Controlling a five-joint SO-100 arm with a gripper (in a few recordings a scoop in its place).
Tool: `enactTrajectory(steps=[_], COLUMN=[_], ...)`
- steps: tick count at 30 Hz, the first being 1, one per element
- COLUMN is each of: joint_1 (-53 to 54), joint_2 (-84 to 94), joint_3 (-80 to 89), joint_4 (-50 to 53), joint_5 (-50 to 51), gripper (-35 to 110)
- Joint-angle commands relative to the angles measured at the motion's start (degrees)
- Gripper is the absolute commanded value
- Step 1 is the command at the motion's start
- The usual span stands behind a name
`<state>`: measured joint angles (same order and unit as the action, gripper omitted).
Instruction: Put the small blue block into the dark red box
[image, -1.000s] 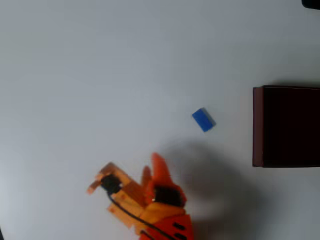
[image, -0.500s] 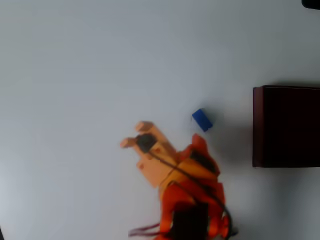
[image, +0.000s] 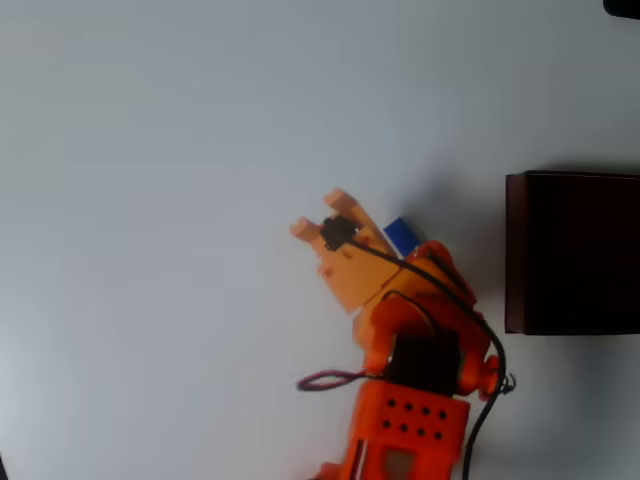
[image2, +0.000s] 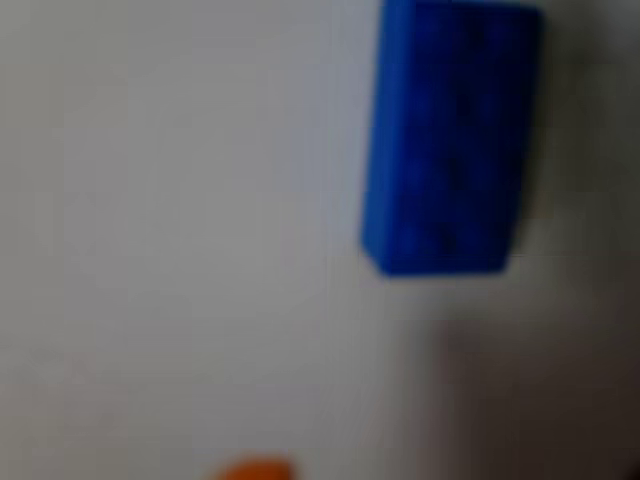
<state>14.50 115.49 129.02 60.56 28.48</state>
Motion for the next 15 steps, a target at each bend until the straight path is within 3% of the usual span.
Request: enactTrajectory(steps=[1, 15], joint_1=[1.4, 1.7], joint_2=[-1.7, -11.4], joint_3=[-2.5, -5.5], joint_4=[-1.3, -6.9], joint_5=[1.2, 1.8], gripper=[19, 19])
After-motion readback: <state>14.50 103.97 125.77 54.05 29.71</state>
